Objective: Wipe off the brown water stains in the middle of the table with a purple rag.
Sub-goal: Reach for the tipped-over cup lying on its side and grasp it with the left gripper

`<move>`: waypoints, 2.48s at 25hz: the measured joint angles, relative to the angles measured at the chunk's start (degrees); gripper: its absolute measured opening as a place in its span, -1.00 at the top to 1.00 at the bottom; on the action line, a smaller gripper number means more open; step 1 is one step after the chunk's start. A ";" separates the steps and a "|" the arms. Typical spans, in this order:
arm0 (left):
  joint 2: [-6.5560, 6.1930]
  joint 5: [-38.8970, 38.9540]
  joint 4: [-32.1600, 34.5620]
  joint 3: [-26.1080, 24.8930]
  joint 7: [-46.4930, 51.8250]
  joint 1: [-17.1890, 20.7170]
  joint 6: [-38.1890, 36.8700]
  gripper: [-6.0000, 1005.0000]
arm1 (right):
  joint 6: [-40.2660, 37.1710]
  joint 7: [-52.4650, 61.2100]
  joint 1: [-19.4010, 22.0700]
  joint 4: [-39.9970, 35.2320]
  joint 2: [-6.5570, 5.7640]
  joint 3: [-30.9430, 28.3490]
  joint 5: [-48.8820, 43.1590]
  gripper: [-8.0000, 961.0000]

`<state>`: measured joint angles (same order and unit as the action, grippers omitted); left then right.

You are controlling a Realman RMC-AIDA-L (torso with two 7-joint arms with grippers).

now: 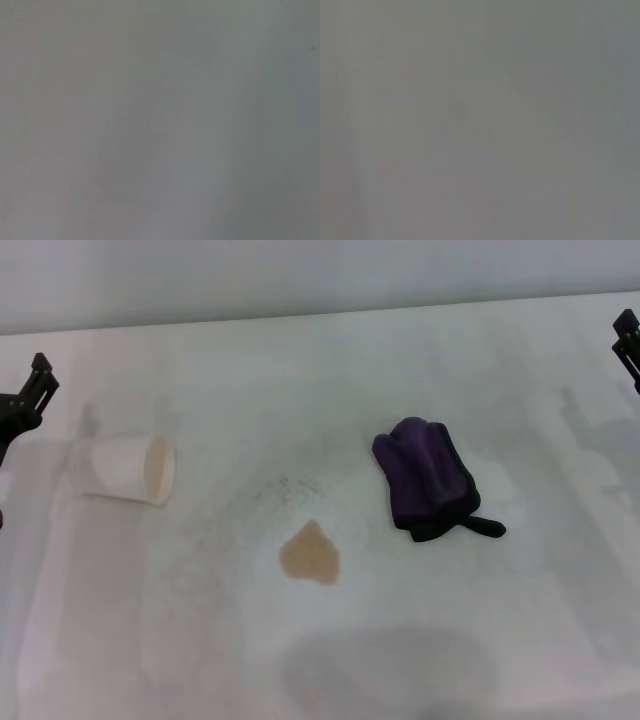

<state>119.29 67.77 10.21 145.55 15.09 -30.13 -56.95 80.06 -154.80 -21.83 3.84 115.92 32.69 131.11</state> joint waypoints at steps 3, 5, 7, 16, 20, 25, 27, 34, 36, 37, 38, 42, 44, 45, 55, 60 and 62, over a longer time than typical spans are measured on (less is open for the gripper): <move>-0.03 0.00 -0.02 0.00 -0.03 0.23 -0.15 -0.77 | 0.01 0.01 -0.23 0.00 0.01 0.00 -0.07 -0.79; -0.01 0.00 0.06 0.00 -0.04 0.47 -0.50 -0.77 | 0.00 0.02 -0.40 0.00 0.01 0.00 -0.17 -0.79; 0.00 -0.09 0.14 0.00 -0.05 0.53 -0.81 -0.77 | -0.06 0.02 -0.51 -0.01 0.01 0.00 -0.25 -0.79; -0.03 -0.94 0.14 0.51 -0.14 0.85 -6.80 -0.77 | -0.02 0.02 -0.32 -0.05 0.01 0.00 0.04 -0.79; 0.04 -1.16 0.35 0.53 -0.19 1.43 -9.71 -0.77 | 0.03 0.02 -0.53 -0.19 0.01 0.00 0.08 -0.79; -0.74 -2.70 1.03 0.53 5.24 1.67 -15.60 -0.77 | 0.44 0.02 -0.64 -0.74 -0.08 0.00 0.11 -0.79; -2.14 -5.83 0.67 0.52 12.96 1.71 -17.33 -0.77 | 0.70 0.02 -0.69 -1.02 -0.16 0.00 0.12 -0.79; -6.24 -15.38 -9.65 0.53 42.74 1.26 -23.69 -0.77 | 0.47 0.02 -2.94 -1.66 -0.21 0.00 0.12 -0.79; -6.55 -18.14 -14.31 0.77 47.66 0.27 -26.74 -0.77 | 0.06 0.02 -3.38 -1.79 -0.26 0.00 0.11 -0.79; -7.00 -20.20 -17.42 1.52 51.37 -0.73 -28.53 -0.77 | -0.15 0.02 -3.57 -1.96 -0.28 0.00 0.11 -0.79; -7.62 -22.08 -21.08 3.20 54.97 -1.86 -30.14 -0.77 | -0.40 0.02 -3.75 -2.14 -0.28 0.00 0.11 -0.79; -8.39 -22.50 -31.07 13.91 60.76 -4.92 -35.60 -0.77 | -0.98 0.02 -4.31 -2.43 -0.24 0.00 0.17 -0.79; -8.41 -22.72 -36.41 17.15 61.26 -6.17 -39.04 -0.77 | -1.01 0.02 -4.43 -2.43 -0.18 0.00 0.18 -0.79; -8.41 -23.93 -39.99 17.43 61.18 -7.04 -40.99 -0.77 | -1.02 0.02 -4.52 -2.43 -0.15 0.00 0.19 -0.79; -11.90 -47.48 -56.25 17.57 46.28 -16.56 -49.27 -0.77 | -1.03 0.02 -4.17 -1.74 0.02 0.00 0.20 -0.79; -11.96 -58.78 -60.86 17.66 36.72 -21.75 -49.67 -0.77 | -0.88 0.92 -4.15 -1.64 0.10 0.00 0.01 -0.79; -11.19 -63.02 -62.94 17.67 33.40 -23.87 -49.84 -0.77 | -0.77 1.73 -4.15 -1.63 0.10 0.00 -0.05 -0.79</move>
<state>108.11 4.75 -52.73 163.21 48.49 -54.00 -106.79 79.29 -153.07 -25.98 2.20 116.02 32.69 131.07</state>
